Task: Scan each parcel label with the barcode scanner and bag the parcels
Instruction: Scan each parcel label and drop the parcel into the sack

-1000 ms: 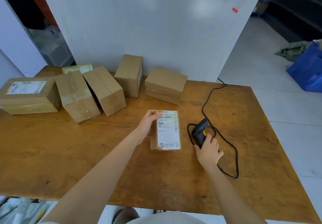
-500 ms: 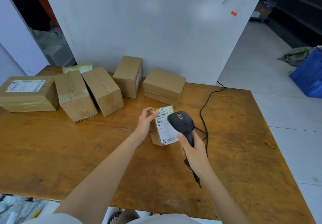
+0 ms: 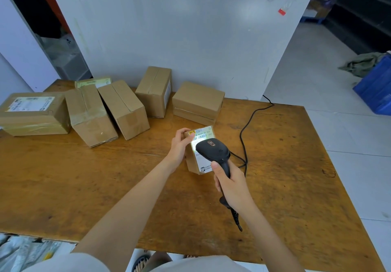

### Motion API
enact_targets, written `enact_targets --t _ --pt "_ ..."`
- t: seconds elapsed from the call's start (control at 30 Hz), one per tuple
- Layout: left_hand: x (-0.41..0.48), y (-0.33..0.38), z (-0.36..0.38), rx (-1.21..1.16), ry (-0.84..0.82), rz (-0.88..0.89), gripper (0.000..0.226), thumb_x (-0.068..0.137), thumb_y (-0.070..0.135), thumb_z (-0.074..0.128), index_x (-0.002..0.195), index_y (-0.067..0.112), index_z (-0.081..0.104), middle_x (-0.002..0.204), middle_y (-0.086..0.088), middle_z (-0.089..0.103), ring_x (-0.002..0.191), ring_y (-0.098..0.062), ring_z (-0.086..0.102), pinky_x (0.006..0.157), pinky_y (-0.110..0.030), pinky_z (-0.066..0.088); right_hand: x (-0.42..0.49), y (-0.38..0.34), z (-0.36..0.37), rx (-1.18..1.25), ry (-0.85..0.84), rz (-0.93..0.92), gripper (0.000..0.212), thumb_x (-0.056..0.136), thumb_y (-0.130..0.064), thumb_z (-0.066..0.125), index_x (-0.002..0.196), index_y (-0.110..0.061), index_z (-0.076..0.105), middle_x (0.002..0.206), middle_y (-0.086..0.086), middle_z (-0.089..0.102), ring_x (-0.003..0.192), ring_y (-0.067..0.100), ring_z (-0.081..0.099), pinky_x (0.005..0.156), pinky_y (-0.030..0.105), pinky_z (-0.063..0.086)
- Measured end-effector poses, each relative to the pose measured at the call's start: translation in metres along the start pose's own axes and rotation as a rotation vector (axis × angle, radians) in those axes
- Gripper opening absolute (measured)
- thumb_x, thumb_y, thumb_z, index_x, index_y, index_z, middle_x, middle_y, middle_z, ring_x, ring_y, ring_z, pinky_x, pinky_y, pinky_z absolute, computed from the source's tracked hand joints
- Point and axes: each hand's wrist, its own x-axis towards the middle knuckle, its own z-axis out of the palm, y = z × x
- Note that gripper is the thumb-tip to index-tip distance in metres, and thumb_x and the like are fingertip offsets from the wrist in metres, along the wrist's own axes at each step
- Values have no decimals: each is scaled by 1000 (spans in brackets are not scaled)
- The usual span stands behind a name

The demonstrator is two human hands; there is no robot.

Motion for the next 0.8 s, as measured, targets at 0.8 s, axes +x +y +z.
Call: enact_targets --t 0.8 --pt "10 -8 -6 38 16 5 32 96 38 51 126 32 41 141 -8 39 125 -25 43 105 -53 41 -6 -3 3 5 46 -10 35 77 -65 52 82 -30 55 57 -9 55 50 6 48 55 29 44"
